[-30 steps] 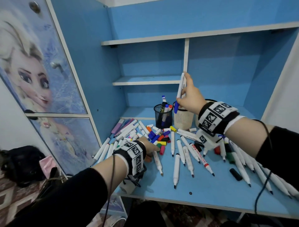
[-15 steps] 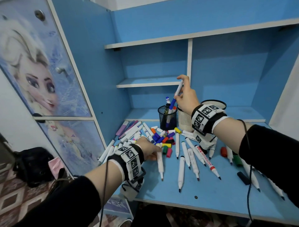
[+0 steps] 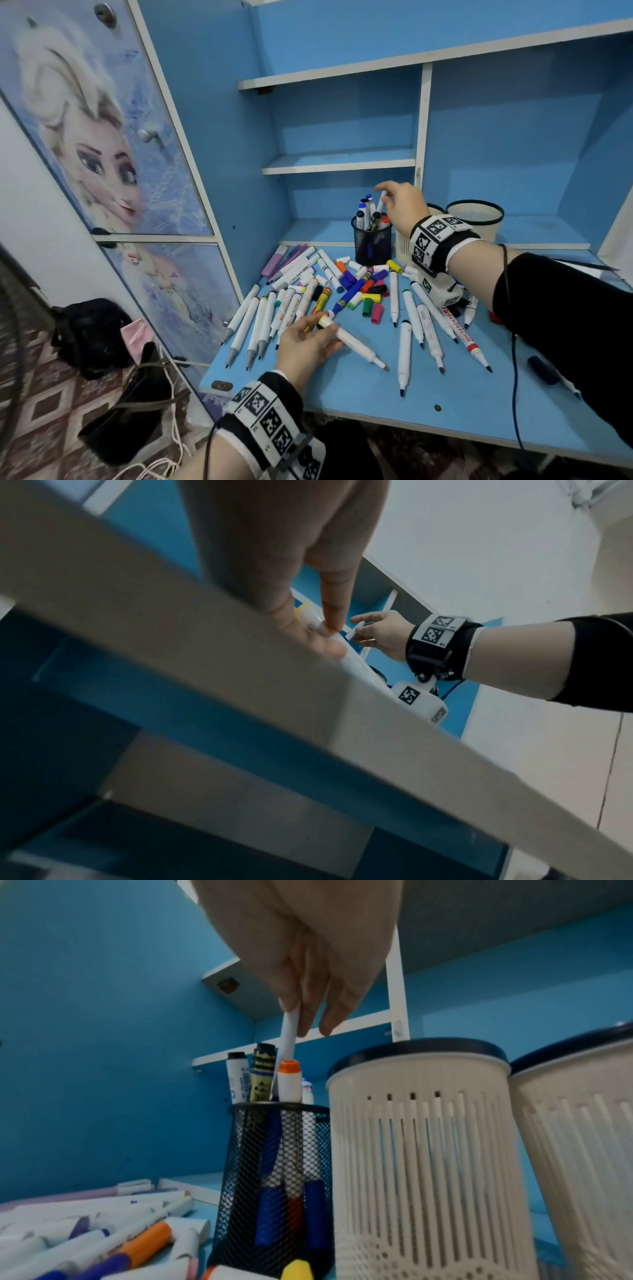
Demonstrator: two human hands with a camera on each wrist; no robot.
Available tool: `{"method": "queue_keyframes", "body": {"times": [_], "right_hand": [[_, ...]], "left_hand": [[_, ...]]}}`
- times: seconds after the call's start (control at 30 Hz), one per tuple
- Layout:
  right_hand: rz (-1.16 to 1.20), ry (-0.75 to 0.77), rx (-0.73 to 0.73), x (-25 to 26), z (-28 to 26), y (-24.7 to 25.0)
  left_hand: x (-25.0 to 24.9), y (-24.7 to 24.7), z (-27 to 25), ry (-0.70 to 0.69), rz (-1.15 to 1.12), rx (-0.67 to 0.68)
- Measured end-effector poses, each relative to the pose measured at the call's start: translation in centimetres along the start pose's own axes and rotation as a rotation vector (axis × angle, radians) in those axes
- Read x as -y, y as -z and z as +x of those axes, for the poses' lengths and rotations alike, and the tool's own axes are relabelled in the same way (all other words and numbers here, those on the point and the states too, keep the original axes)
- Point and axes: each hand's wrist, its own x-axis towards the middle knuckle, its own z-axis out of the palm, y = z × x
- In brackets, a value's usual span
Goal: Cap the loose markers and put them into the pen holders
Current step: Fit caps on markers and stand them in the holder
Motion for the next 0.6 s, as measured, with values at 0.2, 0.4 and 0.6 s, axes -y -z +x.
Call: {"method": "queue_keyframes", "body": {"times": [0.2, 0.4, 0.6], "right_hand": [[-0.345, -0.018, 0.274, -0.5, -0.1, -1.2], [-0.129, 0.162, 0.03, 1.7, -1.8, 0.0], [-0.211, 0.374, 0.412, 2.7, -4.9, 0.3]], "left_hand": [[1.4, -0.2, -0.2, -0.097, -0.118, -0.04], [1.7, 0.1, 0.1, -0.166, -0.151, -0.039], [1.7, 0.0, -0.2, -0.201, -0.135, 0.013]]}}
